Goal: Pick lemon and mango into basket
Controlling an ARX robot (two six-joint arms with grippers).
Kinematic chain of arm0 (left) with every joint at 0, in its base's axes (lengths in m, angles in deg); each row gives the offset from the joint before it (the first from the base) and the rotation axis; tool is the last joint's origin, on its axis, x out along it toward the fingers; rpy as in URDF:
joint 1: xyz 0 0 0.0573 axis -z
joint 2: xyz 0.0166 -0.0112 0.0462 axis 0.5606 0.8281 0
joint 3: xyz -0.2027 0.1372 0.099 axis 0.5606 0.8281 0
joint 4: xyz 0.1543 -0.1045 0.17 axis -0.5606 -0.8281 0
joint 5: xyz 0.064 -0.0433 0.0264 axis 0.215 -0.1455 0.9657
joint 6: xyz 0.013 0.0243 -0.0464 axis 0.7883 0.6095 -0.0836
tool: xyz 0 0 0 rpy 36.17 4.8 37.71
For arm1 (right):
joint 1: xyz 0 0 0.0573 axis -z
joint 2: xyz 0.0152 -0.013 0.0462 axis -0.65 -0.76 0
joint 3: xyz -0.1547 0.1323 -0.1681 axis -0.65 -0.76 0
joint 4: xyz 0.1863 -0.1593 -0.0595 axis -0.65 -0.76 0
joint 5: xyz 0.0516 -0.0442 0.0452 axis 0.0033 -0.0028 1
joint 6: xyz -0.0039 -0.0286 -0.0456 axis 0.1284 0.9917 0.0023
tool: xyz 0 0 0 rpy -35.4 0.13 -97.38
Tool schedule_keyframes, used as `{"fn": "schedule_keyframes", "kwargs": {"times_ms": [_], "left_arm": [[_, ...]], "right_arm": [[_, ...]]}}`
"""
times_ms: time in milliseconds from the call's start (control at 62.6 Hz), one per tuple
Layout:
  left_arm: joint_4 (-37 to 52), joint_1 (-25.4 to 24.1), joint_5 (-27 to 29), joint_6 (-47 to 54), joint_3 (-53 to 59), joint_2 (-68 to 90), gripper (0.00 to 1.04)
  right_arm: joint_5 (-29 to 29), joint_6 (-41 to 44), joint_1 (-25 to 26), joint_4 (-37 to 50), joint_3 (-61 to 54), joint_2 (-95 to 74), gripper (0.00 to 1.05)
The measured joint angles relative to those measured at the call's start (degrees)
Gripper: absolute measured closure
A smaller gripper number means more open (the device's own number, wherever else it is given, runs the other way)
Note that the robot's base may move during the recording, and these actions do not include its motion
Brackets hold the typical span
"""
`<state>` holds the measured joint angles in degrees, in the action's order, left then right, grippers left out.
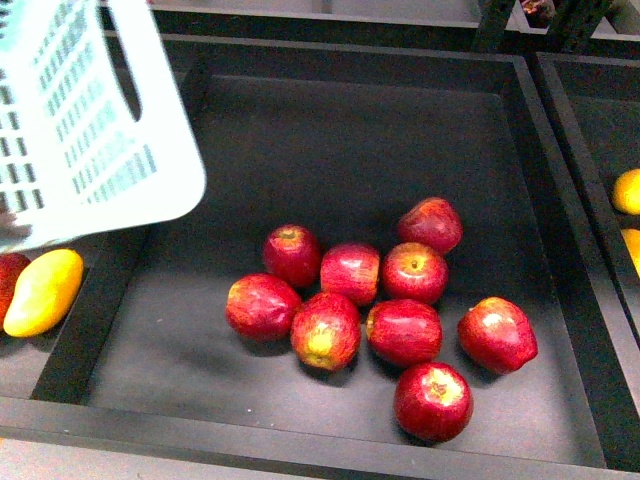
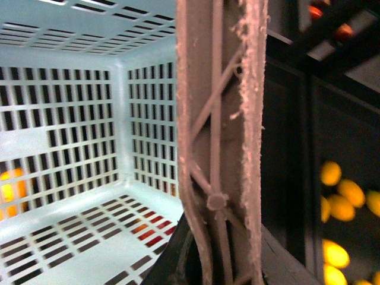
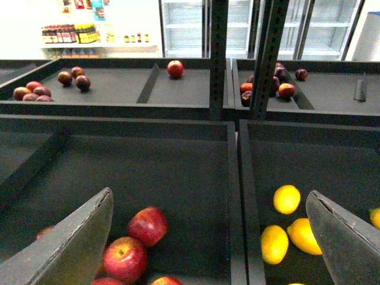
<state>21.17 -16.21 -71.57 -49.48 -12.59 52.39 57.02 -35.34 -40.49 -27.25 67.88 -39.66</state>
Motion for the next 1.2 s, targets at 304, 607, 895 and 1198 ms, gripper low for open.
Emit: {"fn": "schedule_keyframes", "kwargs": {"times_ms": [304,607,895,1198], "left_arm": [[-1.64,15.04,-8.07,-6.19,-8.68,9.97,0.99],[0.94,19.28,-8.5,-12.98,-9.18,10.27,0.99],[2.32,22.95,-9.29,-15.43,-10.38,11.1,0.99],[2.23,22.73,-8.83,-15.41,-10.38,11.1,0.99]], "right_arm": [[-0.13,0.0,0.0,0.0,0.0,0.0,0.09],[-0.15,0.0,0.0,0.0,0.0,0.0,0.09],[-0.15,0.0,0.0,0.0,0.0,0.0,0.09],[-0.15,0.0,0.0,0.0,0.0,0.0,0.09]]}}
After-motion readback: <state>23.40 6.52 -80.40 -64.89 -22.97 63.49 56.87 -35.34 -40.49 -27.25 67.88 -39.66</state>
